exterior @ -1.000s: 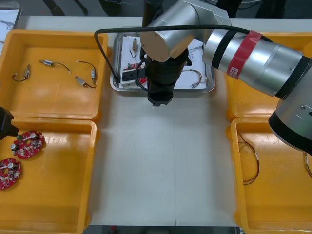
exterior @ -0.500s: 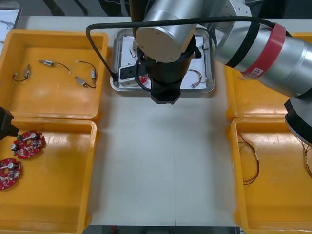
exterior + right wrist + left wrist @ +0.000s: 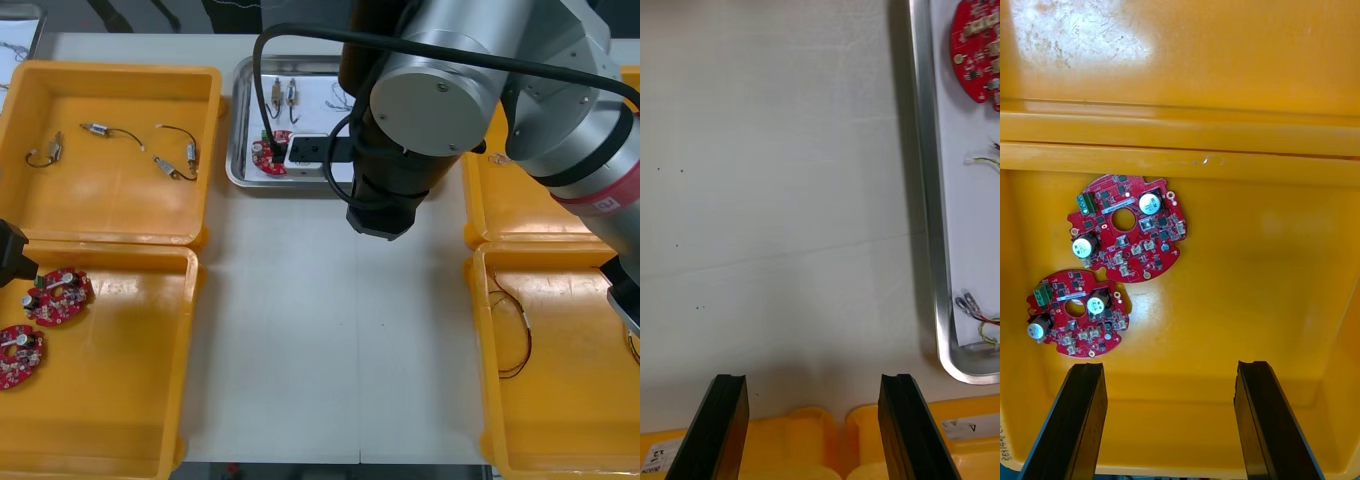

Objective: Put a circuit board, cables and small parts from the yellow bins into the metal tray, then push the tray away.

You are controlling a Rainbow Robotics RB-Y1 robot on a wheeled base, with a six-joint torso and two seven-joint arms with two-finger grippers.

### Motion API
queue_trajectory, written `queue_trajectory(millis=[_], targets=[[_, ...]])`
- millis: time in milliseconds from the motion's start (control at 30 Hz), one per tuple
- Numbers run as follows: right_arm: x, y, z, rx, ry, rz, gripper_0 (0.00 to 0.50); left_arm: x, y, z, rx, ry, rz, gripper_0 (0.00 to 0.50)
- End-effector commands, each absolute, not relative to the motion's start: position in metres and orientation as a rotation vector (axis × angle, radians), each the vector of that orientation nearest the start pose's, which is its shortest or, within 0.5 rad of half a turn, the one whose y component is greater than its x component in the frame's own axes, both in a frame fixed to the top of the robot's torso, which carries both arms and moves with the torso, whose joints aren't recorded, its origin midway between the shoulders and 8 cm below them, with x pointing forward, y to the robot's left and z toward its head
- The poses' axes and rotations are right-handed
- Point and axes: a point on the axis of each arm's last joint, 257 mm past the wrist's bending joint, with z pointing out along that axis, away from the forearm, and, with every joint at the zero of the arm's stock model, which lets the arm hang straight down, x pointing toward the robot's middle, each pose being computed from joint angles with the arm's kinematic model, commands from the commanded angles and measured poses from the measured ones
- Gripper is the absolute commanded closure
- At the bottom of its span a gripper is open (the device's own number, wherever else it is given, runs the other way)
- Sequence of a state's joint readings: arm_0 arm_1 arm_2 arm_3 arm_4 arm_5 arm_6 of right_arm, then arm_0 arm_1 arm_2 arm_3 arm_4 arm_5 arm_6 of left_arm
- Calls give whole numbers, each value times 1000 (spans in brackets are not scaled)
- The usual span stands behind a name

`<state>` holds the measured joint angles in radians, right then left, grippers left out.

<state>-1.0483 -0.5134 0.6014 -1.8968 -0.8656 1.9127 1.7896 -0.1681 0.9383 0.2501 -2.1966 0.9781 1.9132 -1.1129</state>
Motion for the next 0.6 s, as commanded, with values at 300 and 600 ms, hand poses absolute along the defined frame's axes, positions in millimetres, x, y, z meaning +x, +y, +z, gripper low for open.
queue_trajectory(millis=[300, 600], targets=[[438, -105, -77, -1100, 2223, -70, 0, 354, 395, -141, 27, 2725, 157, 0], [441, -175, -70, -681, 2330, 13, 0, 354, 395, -141, 27, 2725, 157, 0]])
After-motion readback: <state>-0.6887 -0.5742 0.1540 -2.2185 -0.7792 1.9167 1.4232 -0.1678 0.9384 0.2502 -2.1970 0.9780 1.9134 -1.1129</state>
